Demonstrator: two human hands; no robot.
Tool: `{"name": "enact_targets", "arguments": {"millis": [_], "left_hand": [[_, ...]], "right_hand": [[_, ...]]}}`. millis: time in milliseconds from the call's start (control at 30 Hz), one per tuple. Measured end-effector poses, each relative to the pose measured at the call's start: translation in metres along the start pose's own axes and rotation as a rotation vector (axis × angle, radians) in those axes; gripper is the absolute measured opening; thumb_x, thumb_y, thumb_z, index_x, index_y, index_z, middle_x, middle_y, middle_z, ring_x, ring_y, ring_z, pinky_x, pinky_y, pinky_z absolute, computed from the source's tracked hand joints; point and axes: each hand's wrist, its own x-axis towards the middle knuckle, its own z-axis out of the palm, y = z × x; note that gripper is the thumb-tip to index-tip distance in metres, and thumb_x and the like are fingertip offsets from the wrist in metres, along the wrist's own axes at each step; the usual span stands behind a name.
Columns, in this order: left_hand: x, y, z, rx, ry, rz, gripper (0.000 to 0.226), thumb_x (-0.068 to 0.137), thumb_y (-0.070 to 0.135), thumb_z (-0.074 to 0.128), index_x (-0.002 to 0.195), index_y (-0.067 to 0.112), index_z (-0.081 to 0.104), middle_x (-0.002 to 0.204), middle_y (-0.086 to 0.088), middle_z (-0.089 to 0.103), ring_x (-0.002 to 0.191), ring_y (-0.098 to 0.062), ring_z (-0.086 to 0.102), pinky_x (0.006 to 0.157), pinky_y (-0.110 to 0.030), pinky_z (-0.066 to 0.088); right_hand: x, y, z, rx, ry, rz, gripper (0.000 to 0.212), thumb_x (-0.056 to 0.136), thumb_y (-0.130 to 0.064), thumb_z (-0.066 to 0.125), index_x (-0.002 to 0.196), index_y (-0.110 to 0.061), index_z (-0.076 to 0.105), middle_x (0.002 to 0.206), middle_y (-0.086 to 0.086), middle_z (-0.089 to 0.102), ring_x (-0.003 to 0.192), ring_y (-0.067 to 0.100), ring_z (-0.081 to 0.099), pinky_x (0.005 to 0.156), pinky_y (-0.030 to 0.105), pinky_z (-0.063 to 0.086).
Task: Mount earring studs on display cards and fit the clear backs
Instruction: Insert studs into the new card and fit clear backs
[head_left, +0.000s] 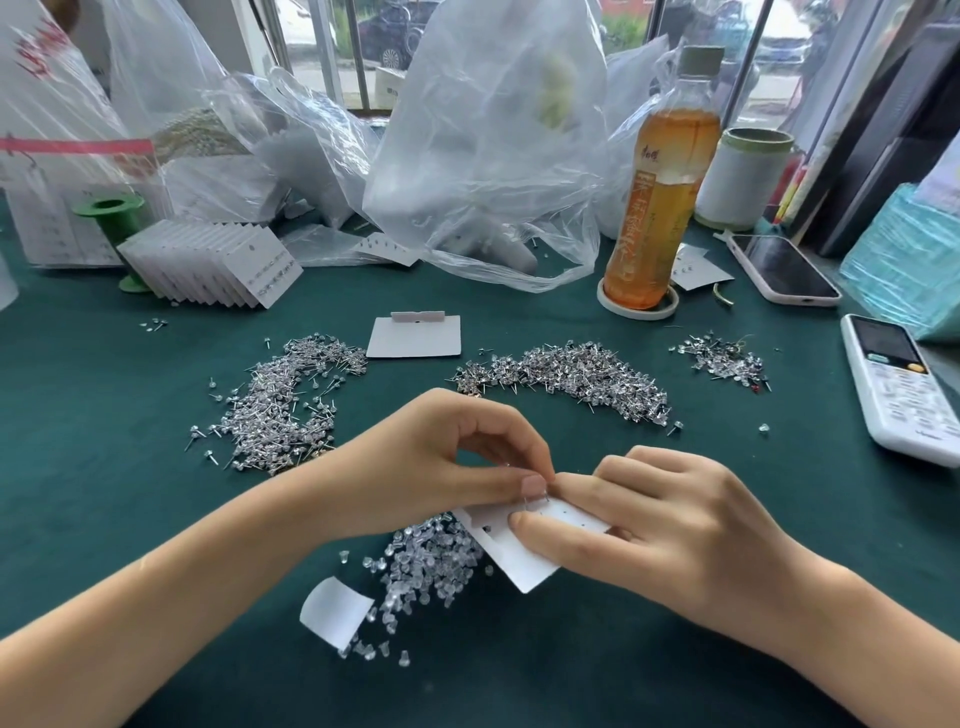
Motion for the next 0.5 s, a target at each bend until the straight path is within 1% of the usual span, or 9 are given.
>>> {"name": "enact_targets", "arguments": {"millis": [167,267,333,433,500], "left_hand": [[-0.0005,-0.0002,0.0001,0.019,-0.005,0.006,0.005,0.083,0.008,0.069,0.089,0.008,0.07,0.085,0.001,0.072,0.083,-0.011,0.068,0.078,-0.018,0.049],[-0.0005,-0.0006,-0.0004,-0.047,0.008,-0.014,0.009,0.083,0.013,0.068,0.089,0.008,0.069,0.086,-0.001,0.072,0.081,-0.01,0.066,0.076,-0.02,0.051],[-0.0006,-0.0008,-0.0008,-0.063,0.007,-0.026,0.008,0.083,0.012,0.067,0.089,0.007,0.069,0.085,-0.001,0.072,0.081,-0.009,0.066,0.075,-0.02,0.051],[-0.0007,-0.0009,-0.0008,0.002,-0.006,-0.023,0.006,0.084,0.01,0.067,0.09,0.007,0.069,0.086,0.0,0.072,0.082,-0.011,0.067,0.077,-0.022,0.052],[-0.0009,-0.0002,-0.0006,0.042,-0.004,-0.015,0.005,0.084,0.009,0.068,0.089,0.009,0.07,0.086,0.002,0.072,0.083,-0.011,0.068,0.078,-0.021,0.052]], "right_hand": [[0.0002,-0.0016,-0.0005,0.011,0.002,0.016,0.03,0.087,0.002,0.056,0.096,-0.02,0.075,0.069,0.002,0.065,0.049,0.022,0.044,0.044,0.028,0.042],[0.0006,-0.0007,-0.0021,0.014,0.014,0.019,0.029,0.089,0.001,0.055,0.097,-0.019,0.075,0.073,0.004,0.068,0.05,0.022,0.046,0.045,0.027,0.041],[0.0002,-0.0002,-0.0026,0.02,0.015,0.02,0.031,0.091,0.0,0.051,0.097,-0.019,0.075,0.075,0.005,0.069,0.05,0.022,0.047,0.046,0.026,0.042],[-0.0006,-0.0012,-0.0016,0.016,0.014,0.018,0.032,0.093,0.001,0.049,0.097,-0.019,0.075,0.074,0.004,0.068,0.05,0.021,0.046,0.046,0.026,0.041],[-0.001,-0.0016,-0.0005,0.01,0.018,0.014,0.031,0.09,0.002,0.053,0.096,-0.019,0.075,0.073,0.004,0.068,0.05,0.021,0.045,0.045,0.026,0.041]]}}
